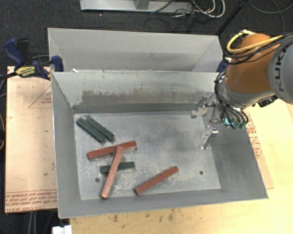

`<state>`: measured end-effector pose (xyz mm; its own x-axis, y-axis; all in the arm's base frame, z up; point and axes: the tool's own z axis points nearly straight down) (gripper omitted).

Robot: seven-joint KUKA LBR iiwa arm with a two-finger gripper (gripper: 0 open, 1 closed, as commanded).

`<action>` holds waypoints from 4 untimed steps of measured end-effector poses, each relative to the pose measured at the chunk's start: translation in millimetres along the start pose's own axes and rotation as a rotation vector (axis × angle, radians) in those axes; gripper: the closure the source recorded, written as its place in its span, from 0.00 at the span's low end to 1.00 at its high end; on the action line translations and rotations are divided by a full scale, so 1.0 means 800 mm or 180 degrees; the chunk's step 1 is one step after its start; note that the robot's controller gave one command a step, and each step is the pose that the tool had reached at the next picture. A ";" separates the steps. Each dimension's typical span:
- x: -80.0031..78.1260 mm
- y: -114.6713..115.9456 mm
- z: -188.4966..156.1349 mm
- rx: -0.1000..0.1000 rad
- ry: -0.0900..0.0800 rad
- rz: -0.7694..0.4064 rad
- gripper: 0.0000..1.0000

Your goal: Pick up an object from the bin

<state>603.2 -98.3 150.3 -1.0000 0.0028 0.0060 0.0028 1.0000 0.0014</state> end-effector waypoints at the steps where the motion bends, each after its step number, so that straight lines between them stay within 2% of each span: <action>1: -0.002 0.000 -0.006 0.0003 -0.0024 -0.0005 0.00; 2: 0.009 0.014 0.004 0.0011 -0.0034 -0.0188 0.00; 3: 0.037 0.085 0.040 0.0006 -0.0024 -0.0511 0.00; 4: 0.095 0.096 0.051 -0.0008 -0.0022 -0.1007 0.00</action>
Offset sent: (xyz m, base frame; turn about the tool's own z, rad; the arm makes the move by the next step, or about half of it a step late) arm -0.0313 0.0471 -0.0265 -0.2127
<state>527.3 -21.0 109.7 -0.9512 -0.3086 -0.0019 -0.3086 0.9512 0.0048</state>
